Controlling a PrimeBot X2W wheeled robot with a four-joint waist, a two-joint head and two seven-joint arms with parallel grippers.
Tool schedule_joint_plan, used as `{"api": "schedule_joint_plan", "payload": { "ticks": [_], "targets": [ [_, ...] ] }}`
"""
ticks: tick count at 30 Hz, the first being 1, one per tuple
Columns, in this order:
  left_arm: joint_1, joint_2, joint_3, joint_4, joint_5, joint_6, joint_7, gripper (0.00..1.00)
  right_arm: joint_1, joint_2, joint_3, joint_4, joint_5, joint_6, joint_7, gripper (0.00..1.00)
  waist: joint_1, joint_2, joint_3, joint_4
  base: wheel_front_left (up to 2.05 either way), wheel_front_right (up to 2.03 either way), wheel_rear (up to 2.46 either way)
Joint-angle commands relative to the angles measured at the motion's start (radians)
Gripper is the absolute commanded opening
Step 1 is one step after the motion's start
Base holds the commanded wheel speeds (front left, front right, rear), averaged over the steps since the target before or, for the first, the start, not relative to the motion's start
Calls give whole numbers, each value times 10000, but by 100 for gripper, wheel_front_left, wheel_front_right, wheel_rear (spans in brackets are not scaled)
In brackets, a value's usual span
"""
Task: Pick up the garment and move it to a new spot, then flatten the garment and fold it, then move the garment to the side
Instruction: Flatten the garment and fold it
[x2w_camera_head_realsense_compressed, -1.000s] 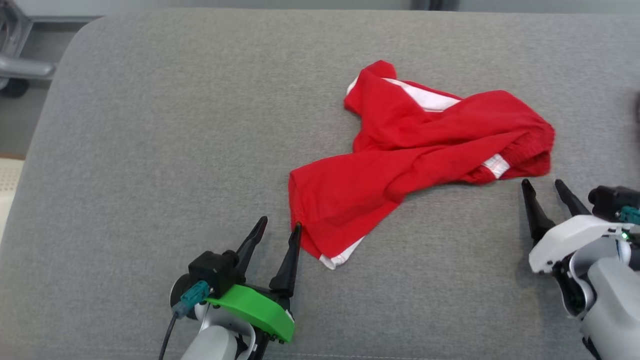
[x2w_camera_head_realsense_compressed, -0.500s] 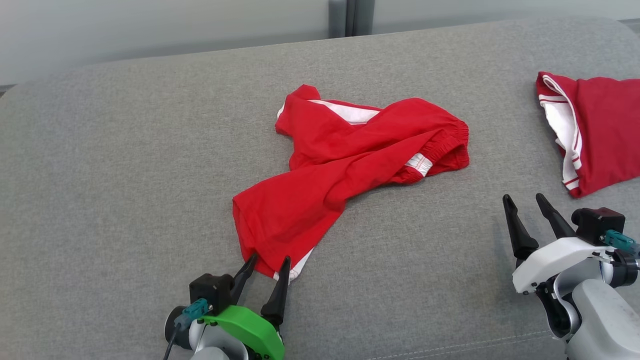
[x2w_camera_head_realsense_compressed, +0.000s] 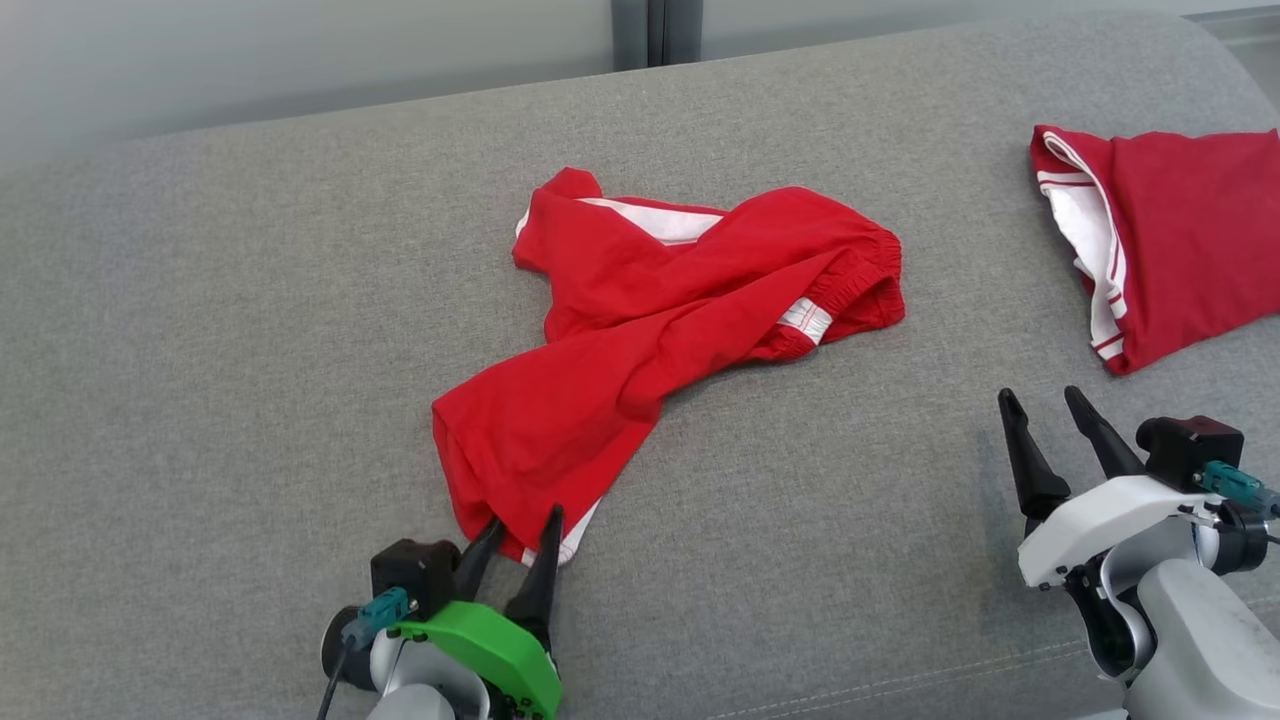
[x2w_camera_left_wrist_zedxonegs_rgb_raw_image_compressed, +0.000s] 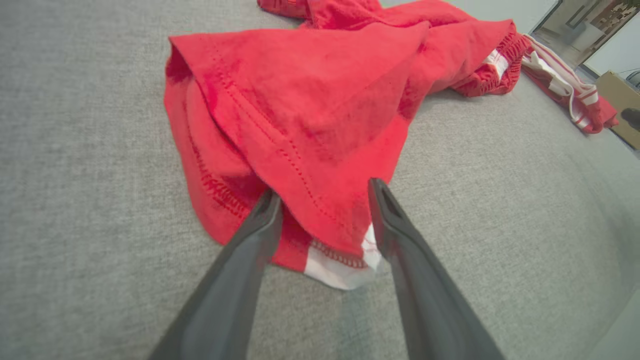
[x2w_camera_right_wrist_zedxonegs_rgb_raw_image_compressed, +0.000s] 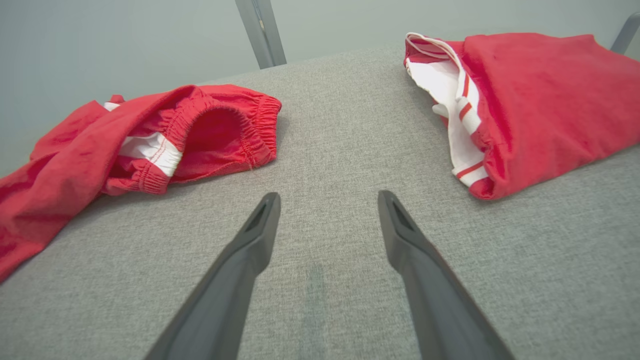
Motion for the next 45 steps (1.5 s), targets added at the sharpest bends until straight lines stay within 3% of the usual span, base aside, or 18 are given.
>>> {"api": "schedule_joint_plan", "payload": {
  "ticks": [1, 6, 11, 15, 28, 38, 39, 40, 41, 42, 45],
  "targets": [
    [-149, 48, 35, -91, 99, -15, 2, 0, 12, 12, -37, -32, -23, -13, 1, 100, 0, -1, 21, 12, 0, 0, 0],
    [-194, 49, 317, -1201, 464, -17, 2, 0, 19, 34, -141, -28, 45, -13, 1, 100, 0, -1, 100, 126, 0, 0, 0],
    [-283, 49, 1225, -2699, 625, -18, 2, 0, 72, 95, -281, 37, -7, -13, 1, 100, 0, -1, 191, 332, 0, 0, 0],
    [-544, 48, 1749, -3070, 673, -18, 2, 0, 13, 228, -218, 81, -10, -13, 1, 100, 0, -1, 260, 436, 0, 0, 0],
    [-2582, 47, 3547, -548, 2056, -13, 2, 0, -482, 309, 467, -192, 183, -13, 1, 100, 0, -1, 883, -13, 0, 0, 0],
    [-3806, 335, 4683, 1288, 2972, 243, 2, 0, -817, 362, 1180, -551, 471, -13, 1, 100, 0, -1, 1471, -708, 0, 0, 0],
    [-3841, 343, 4728, 1430, 3048, 226, 2, 7, -838, 345, 1254, -605, 507, -13, 1, 100, 0, -1, 1493, -734, 0, 0, 0],
    [-3851, 337, 4768, 1527, 3112, 217, 2, 36, -846, 329, 1305, -658, 562, -13, 1, 100, 0, -1, 1506, -748, 0, 0, 0],
    [-3851, 337, 4768, 1527, 3112, 217, 2, 36, -846, 329, 1305, -658, 562, -13, 1, 100, 0, -1, 1506, -748, 0, 0, 0],
    [-3812, 324, 4832, 1642, 3123, 221, 2, 100, -850, 318, 1361, -708, 609, -13, 1, 100, 0, -1, 1511, -746, 0, 0, 0],
    [-3555, 240, 4914, 1753, 3235, 193, 2, 100, -832, 298, 1593, -939, 763, -13, 1, 100, 0, -1, 1454, -637, 0, 0, 0]
  ]
}}
